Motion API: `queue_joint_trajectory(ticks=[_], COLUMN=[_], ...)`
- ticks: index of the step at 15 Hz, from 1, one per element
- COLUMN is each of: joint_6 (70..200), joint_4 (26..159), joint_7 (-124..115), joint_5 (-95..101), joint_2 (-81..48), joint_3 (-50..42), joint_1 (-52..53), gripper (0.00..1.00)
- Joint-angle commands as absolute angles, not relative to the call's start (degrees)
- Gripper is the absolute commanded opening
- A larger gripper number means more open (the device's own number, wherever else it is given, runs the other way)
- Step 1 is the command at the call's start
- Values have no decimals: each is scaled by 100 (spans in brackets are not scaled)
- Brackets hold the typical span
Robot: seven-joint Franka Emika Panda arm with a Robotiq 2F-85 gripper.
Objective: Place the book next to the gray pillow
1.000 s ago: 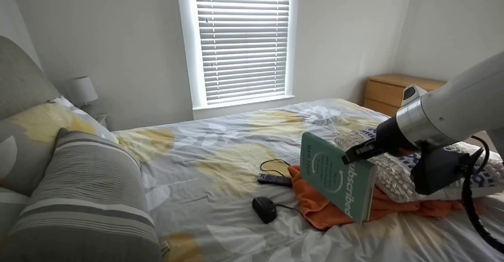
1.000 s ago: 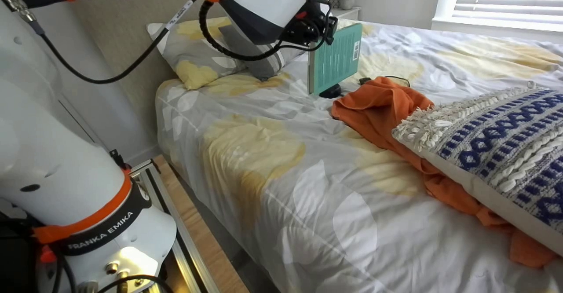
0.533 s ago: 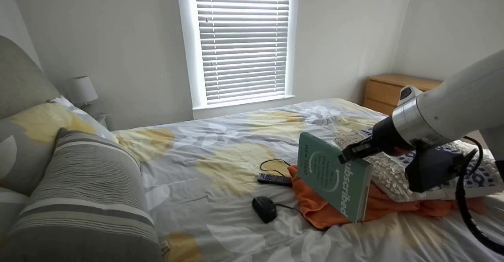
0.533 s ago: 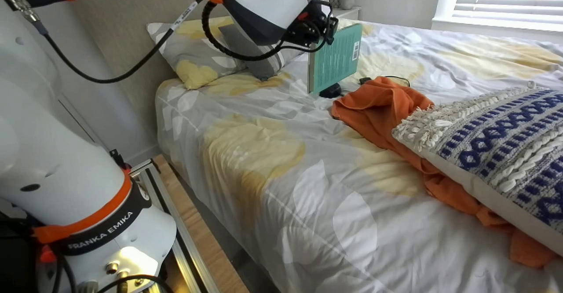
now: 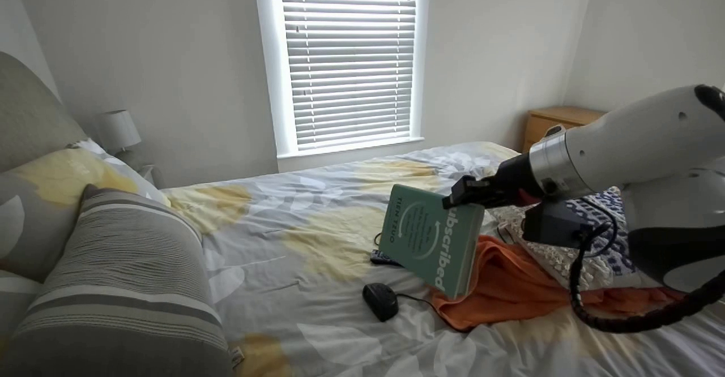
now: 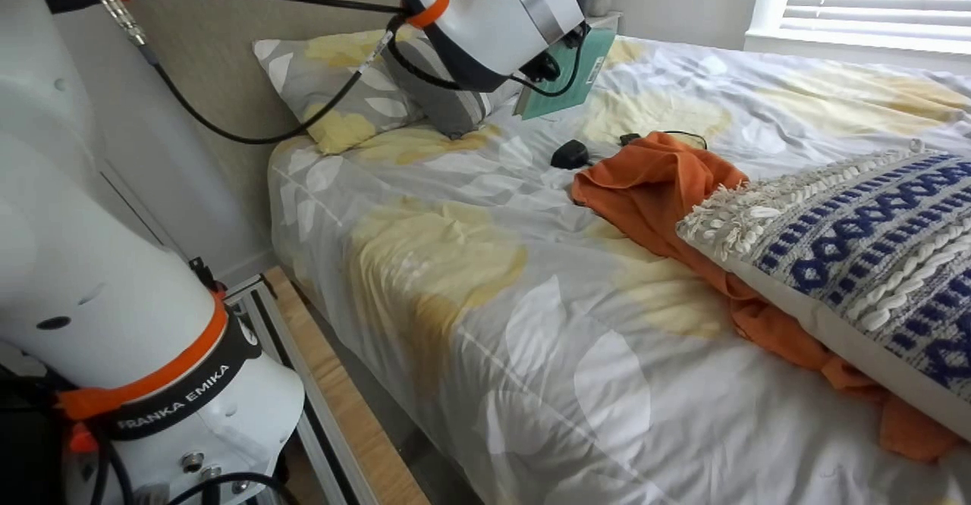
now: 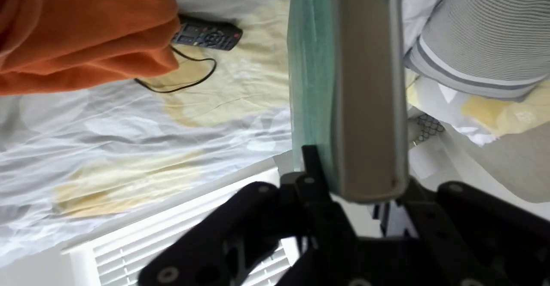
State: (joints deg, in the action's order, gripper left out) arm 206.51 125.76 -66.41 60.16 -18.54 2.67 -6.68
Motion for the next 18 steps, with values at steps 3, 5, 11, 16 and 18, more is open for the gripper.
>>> queue_joint_trajectory(ticks=[3,5,11,16,18], joint_6=[21793,22089,22591,22370,22374], joint_4=[11886,11646,10821,10795,10659], joint_7=[-6869,-7069,-7868,-8250,-8354], joint_5=[5640,5839,6356,6690,6787], joint_2=[-3031,-3415,-4581,-4796,-4975], joint_3=[779,1012,1601,1616,1653], joint_1=[-601,-682,-805,-750,-793], gripper=[7,7,7,26,26])
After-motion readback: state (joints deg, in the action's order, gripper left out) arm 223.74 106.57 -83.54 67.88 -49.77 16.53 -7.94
